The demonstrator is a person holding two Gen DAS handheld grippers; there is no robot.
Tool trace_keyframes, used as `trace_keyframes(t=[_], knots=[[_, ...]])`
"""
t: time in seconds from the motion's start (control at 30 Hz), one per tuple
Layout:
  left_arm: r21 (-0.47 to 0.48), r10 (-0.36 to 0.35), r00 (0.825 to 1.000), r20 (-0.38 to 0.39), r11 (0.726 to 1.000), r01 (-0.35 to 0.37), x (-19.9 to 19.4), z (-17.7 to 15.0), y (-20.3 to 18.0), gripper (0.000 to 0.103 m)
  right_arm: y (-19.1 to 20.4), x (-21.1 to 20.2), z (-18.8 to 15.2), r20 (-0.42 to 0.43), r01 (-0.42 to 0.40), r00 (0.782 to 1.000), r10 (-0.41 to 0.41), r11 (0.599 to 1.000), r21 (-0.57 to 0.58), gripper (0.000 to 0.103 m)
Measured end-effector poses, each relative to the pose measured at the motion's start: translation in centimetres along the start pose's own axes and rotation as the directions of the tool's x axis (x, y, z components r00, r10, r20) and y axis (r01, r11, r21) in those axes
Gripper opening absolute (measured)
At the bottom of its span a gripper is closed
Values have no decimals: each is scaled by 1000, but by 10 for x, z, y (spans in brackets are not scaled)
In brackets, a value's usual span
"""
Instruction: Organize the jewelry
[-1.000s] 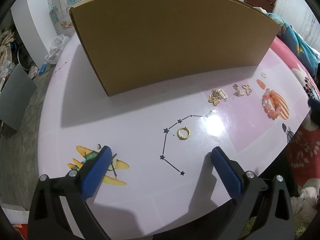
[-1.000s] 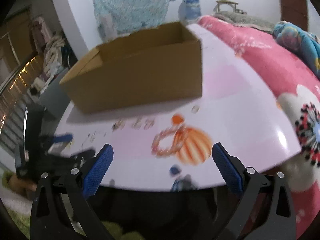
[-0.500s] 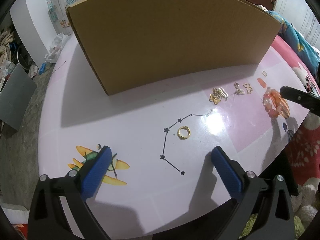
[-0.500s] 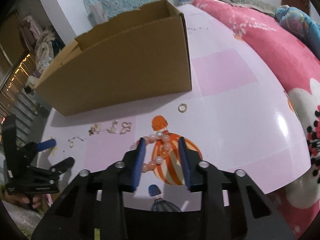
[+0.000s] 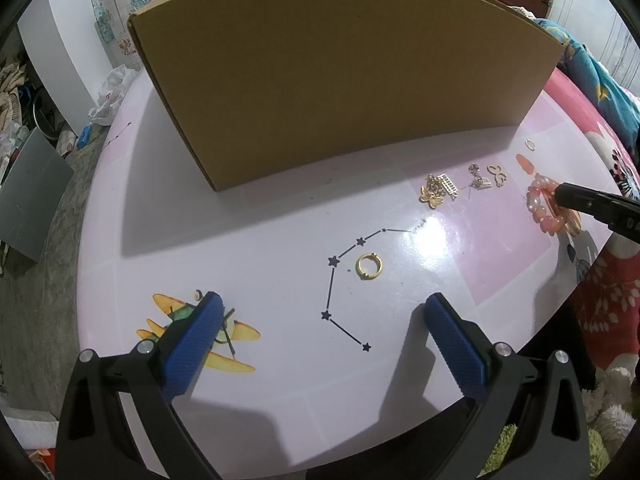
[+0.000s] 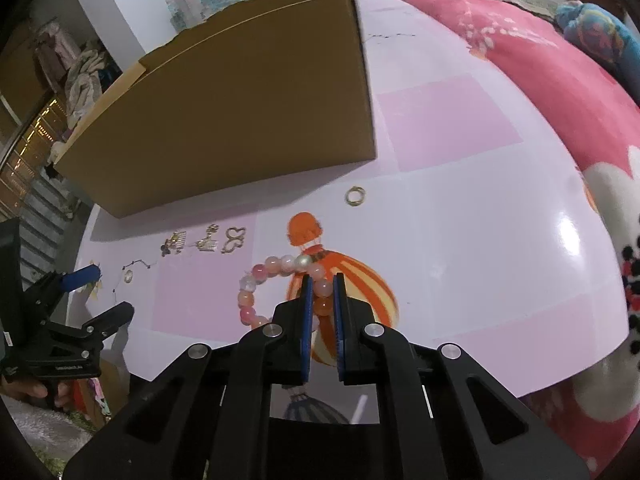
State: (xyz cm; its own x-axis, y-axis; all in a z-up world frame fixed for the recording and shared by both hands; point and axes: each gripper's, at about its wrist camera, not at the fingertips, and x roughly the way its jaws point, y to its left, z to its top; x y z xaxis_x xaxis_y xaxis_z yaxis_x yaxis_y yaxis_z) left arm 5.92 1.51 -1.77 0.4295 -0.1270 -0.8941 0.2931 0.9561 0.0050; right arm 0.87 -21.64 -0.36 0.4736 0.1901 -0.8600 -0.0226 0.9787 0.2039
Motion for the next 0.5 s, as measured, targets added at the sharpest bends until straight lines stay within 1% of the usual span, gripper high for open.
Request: trace_keyframes(t=[0.13, 0.23, 0.4, 0.43, 0.5], knots=[[0, 0, 1000, -3, 1000, 0, 1, 2, 1, 99, -14, -3, 1, 10, 37, 999, -37, 999, 23, 8], [0, 0, 1000, -6, 1000, 0, 1, 2, 1, 99, -27, -6, 4, 28, 80, 996, -81, 996, 44, 8], [1, 1, 1000, -5, 1000, -1, 1, 2, 1, 99, -55, -12, 12, 64, 164, 983, -170, 982, 89, 8], [1, 1, 1000, -5, 1000, -1, 1, 2, 1, 99, -57, -14, 13, 69, 178, 980, -185, 980, 93, 9], [2, 0, 1000, -3, 1000, 0, 1, 1, 1, 99, -58, -21, 13, 92, 191, 975, -200, 976, 101, 20]])
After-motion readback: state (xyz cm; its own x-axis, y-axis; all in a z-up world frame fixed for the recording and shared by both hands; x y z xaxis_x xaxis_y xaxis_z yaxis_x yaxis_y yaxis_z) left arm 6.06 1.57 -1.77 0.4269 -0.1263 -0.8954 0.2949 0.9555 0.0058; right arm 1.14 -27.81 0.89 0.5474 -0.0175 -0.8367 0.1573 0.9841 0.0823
